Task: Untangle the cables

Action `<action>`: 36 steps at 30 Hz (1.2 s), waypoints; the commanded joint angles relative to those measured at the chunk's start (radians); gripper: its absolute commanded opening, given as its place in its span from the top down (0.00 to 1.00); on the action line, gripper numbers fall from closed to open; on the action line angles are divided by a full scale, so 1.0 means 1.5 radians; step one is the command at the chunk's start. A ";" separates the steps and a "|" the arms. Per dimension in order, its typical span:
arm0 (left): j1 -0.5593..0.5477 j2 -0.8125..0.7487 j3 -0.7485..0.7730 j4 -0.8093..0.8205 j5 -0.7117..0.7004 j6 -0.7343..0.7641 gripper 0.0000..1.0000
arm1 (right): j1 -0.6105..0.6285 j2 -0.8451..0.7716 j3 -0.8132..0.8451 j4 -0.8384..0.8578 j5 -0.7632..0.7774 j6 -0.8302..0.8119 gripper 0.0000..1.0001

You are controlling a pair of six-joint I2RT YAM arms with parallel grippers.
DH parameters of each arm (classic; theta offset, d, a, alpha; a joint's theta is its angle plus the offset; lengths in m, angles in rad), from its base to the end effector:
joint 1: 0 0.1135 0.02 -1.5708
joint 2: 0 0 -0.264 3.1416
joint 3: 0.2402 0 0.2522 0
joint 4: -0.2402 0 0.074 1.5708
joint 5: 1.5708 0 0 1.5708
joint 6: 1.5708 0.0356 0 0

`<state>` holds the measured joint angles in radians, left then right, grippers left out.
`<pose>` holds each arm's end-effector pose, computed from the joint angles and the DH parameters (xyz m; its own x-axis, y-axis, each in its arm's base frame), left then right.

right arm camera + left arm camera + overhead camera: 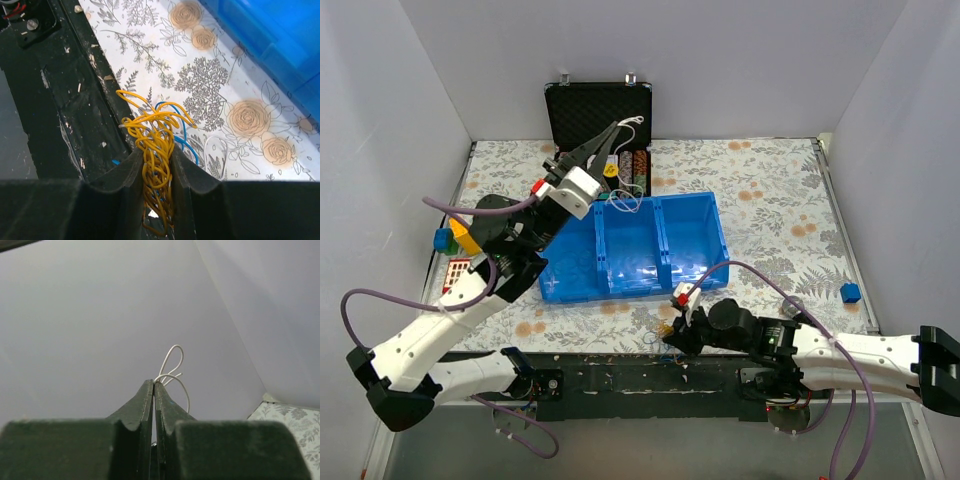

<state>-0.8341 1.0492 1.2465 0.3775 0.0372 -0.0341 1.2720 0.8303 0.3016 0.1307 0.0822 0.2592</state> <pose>0.1393 -0.1556 0.5088 0.3391 -0.4246 -0.8395 0.7732 0.6341 -0.0084 0.0571 0.1756 0.1942 -0.3487 -0.2643 -0.8992 -0.8699 0.4484 0.2055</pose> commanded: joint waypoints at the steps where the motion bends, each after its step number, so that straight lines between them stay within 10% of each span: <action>1: 0.001 0.014 -0.055 0.025 -0.016 -0.002 1.00 | 0.002 -0.019 -0.009 0.006 0.012 0.015 0.70; 27: 0.035 0.111 -0.259 0.038 -0.126 0.086 1.00 | 0.002 -0.047 -0.024 0.007 0.034 0.020 0.70; 36: 0.035 0.175 -0.234 -0.140 -0.106 0.028 0.77 | 0.002 -0.030 0.005 0.018 0.043 0.011 0.68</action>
<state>-0.7864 1.2987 0.8639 0.2832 -0.1200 0.0383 1.2720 0.7864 0.2649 0.1131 0.1276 0.2848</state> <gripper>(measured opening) 0.215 0.319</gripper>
